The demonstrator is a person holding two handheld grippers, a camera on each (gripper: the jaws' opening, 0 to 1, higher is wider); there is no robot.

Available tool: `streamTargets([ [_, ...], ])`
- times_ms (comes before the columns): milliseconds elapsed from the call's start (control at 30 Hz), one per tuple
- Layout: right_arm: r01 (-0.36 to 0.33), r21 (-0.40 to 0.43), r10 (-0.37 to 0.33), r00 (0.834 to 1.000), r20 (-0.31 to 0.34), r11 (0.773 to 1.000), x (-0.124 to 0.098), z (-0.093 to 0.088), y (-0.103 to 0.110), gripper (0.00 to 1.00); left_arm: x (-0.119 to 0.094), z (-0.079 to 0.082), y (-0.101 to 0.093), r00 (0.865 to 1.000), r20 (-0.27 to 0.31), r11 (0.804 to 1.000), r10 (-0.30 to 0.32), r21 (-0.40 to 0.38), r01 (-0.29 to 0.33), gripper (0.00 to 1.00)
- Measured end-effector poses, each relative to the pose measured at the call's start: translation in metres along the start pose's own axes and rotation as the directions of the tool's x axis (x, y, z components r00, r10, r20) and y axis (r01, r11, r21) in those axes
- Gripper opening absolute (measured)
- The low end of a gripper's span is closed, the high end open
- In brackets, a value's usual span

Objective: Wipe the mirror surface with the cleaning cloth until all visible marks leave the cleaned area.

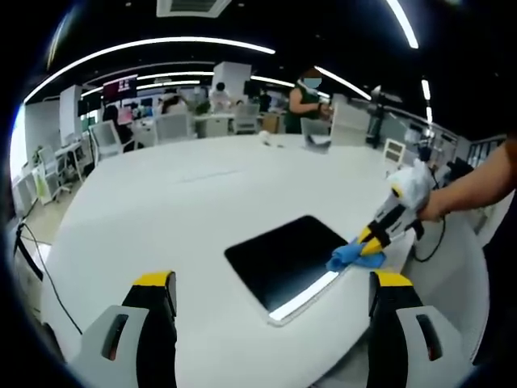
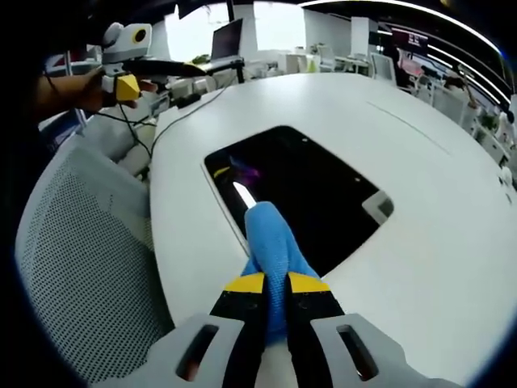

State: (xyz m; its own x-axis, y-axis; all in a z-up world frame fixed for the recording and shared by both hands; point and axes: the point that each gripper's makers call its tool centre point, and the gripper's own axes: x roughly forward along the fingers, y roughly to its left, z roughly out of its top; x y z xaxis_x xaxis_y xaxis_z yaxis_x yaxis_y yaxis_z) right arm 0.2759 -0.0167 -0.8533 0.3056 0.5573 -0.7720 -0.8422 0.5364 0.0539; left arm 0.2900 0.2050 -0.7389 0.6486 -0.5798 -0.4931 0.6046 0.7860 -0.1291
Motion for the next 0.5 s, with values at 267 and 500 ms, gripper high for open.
streamTargets([
  [267, 0.002, 0.002, -0.002, 1.0, -0.005, 1.0, -0.0006, -0.0014, -0.0014, 0.04, 0.0006, 0.0012, -0.0001, 1.0, 0.007, 1.0, -0.002, -0.007, 0.002, 1.0],
  [500, 0.007, 0.001, -0.007, 1.0, 0.0, 1.0, -0.0007, -0.0011, -0.0011, 0.04, 0.0012, 0.0019, -0.0001, 1.0, 0.01, 1.0, -0.004, -0.015, 0.004, 1.0],
])
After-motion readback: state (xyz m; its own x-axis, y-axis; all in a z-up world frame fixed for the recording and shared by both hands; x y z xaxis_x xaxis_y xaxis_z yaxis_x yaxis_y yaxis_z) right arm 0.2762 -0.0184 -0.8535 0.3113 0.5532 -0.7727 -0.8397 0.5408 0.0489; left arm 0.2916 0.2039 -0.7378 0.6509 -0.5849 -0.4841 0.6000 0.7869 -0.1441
